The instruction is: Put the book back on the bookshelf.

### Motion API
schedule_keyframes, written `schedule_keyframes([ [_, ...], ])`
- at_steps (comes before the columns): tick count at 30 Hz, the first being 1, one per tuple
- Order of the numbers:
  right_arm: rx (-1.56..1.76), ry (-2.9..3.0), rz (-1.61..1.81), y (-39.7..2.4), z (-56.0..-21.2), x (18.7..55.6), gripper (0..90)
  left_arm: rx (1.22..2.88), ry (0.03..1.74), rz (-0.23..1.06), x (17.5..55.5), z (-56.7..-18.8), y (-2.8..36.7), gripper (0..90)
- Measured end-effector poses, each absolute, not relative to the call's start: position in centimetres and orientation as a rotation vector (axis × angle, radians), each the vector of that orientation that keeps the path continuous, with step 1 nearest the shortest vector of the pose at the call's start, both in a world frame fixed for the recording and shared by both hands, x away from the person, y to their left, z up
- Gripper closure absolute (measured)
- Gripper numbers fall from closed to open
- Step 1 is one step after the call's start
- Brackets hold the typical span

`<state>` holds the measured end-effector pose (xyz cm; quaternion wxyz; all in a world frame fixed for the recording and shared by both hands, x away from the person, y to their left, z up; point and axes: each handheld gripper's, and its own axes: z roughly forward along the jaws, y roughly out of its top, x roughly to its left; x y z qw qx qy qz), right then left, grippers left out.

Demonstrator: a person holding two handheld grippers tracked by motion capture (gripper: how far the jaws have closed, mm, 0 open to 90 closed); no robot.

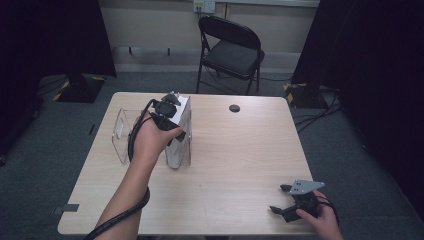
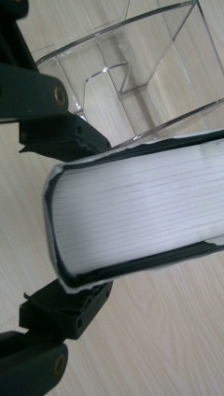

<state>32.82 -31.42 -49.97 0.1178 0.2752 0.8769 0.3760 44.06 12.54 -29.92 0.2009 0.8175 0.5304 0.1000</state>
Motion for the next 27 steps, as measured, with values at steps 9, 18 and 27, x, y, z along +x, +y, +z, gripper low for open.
schedule_keyframes([
  [9, 0.807, 2.560, 1.102, -31.4, -50.0, 32.8, 9.5, 2.284, 1.442, 0.260, 43.3, -29.9, 13.2, 33.8],
  [18, 0.807, 2.560, 1.102, -31.4, -50.0, 32.8, 9.4, 2.271, 1.424, 0.246, 42.8, -30.2, 13.7, 33.2],
  [27, 0.807, 2.559, 1.103, -31.4, -50.0, 32.8, 9.4, 2.261, 1.393, 0.230, 42.2, -30.5, 14.0, 33.2],
])
